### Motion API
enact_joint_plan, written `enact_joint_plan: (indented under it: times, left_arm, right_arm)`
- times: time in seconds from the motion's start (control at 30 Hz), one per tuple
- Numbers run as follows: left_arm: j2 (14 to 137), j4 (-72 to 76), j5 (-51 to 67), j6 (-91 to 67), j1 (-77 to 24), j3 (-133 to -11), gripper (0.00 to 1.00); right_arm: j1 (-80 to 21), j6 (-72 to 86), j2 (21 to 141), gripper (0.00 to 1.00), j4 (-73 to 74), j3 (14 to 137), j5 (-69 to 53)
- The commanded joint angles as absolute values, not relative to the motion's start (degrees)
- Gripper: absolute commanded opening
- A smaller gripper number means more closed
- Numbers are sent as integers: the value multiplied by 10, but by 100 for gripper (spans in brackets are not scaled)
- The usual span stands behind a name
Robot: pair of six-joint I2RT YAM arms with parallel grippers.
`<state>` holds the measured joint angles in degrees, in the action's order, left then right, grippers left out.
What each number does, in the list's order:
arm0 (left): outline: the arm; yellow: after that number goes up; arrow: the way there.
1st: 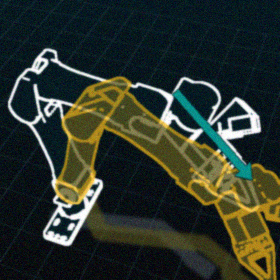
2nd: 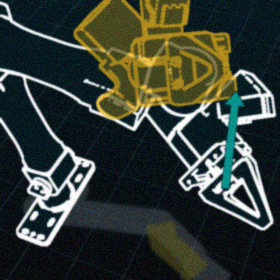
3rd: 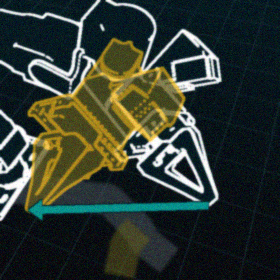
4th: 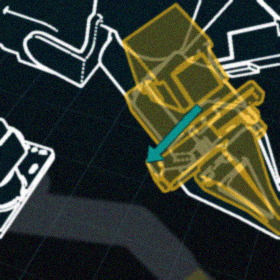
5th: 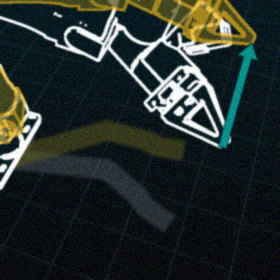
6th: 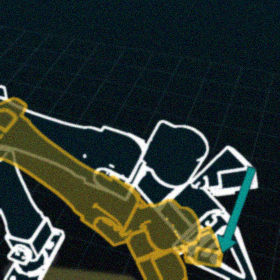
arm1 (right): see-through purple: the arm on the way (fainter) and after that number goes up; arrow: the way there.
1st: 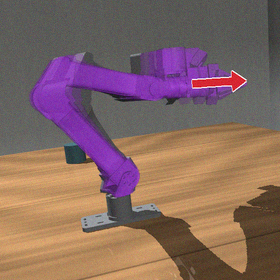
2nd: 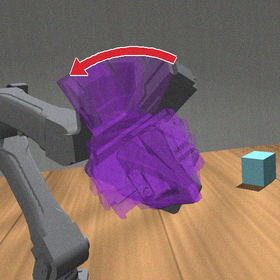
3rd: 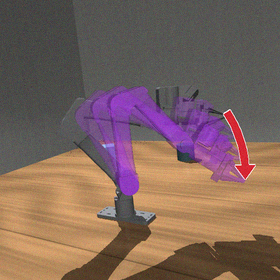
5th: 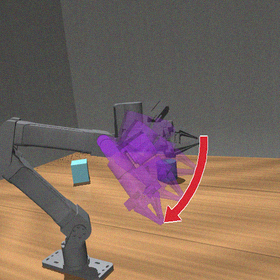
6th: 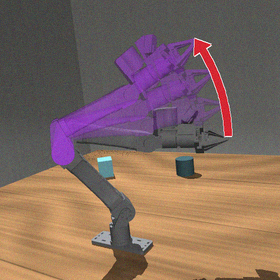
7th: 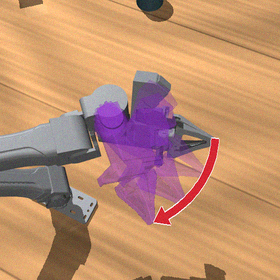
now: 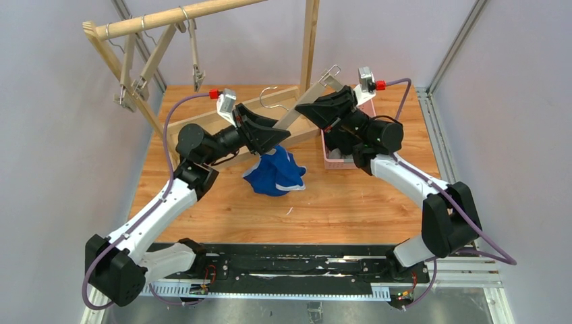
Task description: Remove the underwear clipped to the hanger
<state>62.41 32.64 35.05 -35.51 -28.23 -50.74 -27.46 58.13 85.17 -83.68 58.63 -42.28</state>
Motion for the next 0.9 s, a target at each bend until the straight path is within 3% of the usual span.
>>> enact_joint_plan:
  times: [0.0, 0.07, 0.3, 0.87]
  left_arm:
    - [594, 335, 353, -339, -290, -496, 61]
    - [580, 315, 351, -318, -289, -497, 68]
    - [526, 188, 322, -229, -288, -508, 74]
    - [495, 158, 327, -221, -288, -467, 76]
  right_arm:
    - [-282, 558, 828, 1, -861, 589, -438]
    - [-282, 556, 821, 0, -859, 586, -443]
    - [-281, 538, 792, 1, -843, 569, -443]
    - [-281, 532, 767, 1, -834, 564, -441]
